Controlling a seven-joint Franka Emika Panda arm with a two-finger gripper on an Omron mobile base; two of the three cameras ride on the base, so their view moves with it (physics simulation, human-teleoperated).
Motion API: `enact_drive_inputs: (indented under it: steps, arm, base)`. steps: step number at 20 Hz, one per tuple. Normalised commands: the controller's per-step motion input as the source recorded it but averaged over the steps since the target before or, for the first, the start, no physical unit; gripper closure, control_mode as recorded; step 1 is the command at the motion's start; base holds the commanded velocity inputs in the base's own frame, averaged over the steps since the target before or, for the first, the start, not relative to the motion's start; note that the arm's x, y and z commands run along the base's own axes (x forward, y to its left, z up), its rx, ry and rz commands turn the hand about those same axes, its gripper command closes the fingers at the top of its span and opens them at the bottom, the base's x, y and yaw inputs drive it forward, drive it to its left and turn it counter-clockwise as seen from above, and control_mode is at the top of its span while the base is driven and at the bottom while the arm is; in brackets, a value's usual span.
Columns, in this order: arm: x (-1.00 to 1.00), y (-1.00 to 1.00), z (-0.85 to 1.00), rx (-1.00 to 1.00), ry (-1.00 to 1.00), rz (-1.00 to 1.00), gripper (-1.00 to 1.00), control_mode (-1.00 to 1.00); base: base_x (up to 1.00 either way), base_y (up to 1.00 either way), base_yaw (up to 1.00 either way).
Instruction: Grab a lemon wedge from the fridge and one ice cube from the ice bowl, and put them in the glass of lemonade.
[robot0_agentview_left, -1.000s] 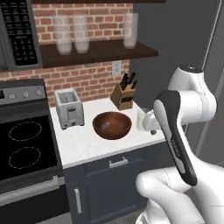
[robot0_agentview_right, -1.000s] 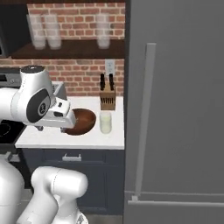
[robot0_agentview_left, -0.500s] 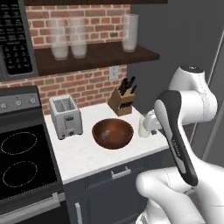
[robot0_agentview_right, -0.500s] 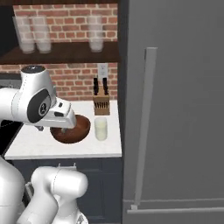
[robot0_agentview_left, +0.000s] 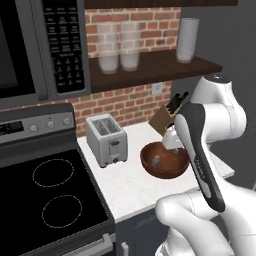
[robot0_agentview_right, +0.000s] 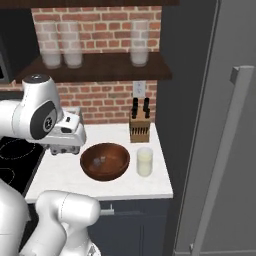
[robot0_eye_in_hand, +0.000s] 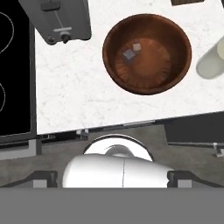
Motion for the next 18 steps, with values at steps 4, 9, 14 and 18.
enact_drive_inputs:
  steps: [4,9,14,18]
  arm:
    - [0.00,0.00,0.00,0.00,0.00,0.00,-1.00,1.00]
    - [0.00,0.00,0.00,0.00,0.00,0.00,-1.00,1.00]
    - [0.37,0.00,-0.04,0.00,0.10,0.00,-1.00,-1.00]
    - [0.87,0.00,-0.40,-0.03,0.33,0.00,-1.00,-1.00]
  base:
    - [0.87,0.16,-0.01]
    - [0.67,0.00,0.00]
    - [0.45,0.00,0.00]
    - [0.00,0.00,0.00]
